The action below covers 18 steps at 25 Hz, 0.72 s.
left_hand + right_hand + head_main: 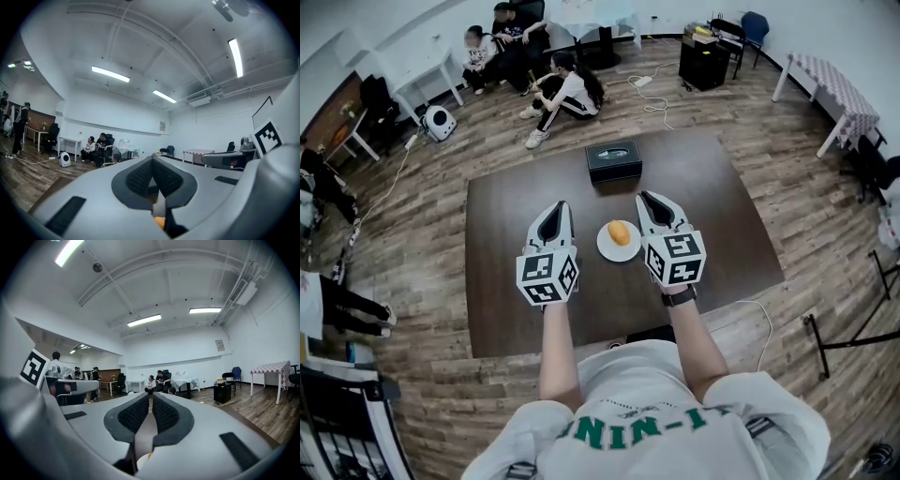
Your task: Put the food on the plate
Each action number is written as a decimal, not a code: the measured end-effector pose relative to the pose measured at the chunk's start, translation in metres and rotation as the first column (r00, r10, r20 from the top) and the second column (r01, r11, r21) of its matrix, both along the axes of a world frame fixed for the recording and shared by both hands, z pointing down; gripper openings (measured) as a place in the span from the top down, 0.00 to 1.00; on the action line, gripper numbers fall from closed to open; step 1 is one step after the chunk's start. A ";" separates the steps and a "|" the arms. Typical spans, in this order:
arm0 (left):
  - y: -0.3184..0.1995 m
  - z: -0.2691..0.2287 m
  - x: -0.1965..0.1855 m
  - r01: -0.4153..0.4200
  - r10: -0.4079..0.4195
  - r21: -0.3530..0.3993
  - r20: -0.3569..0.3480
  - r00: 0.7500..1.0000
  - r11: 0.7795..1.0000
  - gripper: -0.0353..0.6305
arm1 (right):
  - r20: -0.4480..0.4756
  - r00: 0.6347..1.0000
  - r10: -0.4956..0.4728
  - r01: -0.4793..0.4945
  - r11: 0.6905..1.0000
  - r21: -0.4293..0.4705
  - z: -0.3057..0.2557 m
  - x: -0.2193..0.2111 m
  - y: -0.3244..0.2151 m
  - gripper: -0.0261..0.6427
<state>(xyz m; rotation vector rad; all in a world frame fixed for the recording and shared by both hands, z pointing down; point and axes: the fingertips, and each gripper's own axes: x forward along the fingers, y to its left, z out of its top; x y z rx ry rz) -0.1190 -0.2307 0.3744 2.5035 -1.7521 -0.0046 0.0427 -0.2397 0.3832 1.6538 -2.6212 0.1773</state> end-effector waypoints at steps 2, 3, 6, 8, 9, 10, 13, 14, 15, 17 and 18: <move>0.001 -0.004 0.001 -0.008 0.008 0.009 0.007 1.000 1.000 0.93 | 0.008 1.000 0.006 -0.007 1.000 0.007 -0.003 -0.001 0.002 0.92; 0.001 -0.005 0.001 -0.011 0.011 0.013 0.009 1.000 1.000 0.93 | 0.011 1.000 0.009 -0.009 1.000 0.010 -0.004 -0.002 0.003 0.92; 0.001 -0.007 0.000 -0.014 0.014 0.019 0.012 1.000 1.000 0.93 | 0.007 1.000 0.005 -0.005 1.000 0.018 -0.005 -0.003 0.005 0.93; 0.001 -0.004 -0.001 -0.016 0.016 0.017 0.013 1.000 1.000 0.93 | 0.001 1.000 0.001 -0.001 1.000 0.023 -0.005 -0.003 0.006 0.94; 0.000 -0.003 0.000 -0.017 0.017 0.016 0.013 1.000 1.000 0.93 | 0.000 1.000 0.001 -0.001 1.000 0.025 -0.006 -0.003 0.006 0.94; 0.000 -0.002 0.000 -0.018 0.018 0.014 0.013 1.000 1.000 0.93 | 0.000 1.000 0.000 0.000 1.000 0.026 -0.006 -0.002 0.005 0.94; -0.001 0.003 0.002 -0.023 0.023 0.008 0.014 1.000 1.000 0.93 | 0.004 1.000 0.002 -0.002 1.000 0.021 -0.003 0.000 0.005 0.94; -0.001 0.005 0.001 -0.026 0.026 0.005 0.017 1.000 1.000 0.93 | 0.009 1.000 0.004 -0.004 1.000 0.017 0.000 -0.001 0.005 0.94; -0.001 0.006 0.000 -0.028 0.028 0.002 0.020 0.999 1.000 0.93 | 0.015 1.000 0.004 -0.005 1.000 0.013 0.002 -0.004 0.005 0.94; -0.002 0.008 -0.004 -0.032 0.032 -0.002 0.024 0.999 0.999 0.93 | 0.024 1.000 0.004 -0.004 1.000 0.005 0.006 -0.011 0.005 0.94; -0.002 0.009 -0.006 -0.033 0.033 -0.004 0.026 0.999 0.999 0.93 | 0.027 1.000 0.004 -0.004 1.000 0.001 0.008 -0.015 0.005 0.94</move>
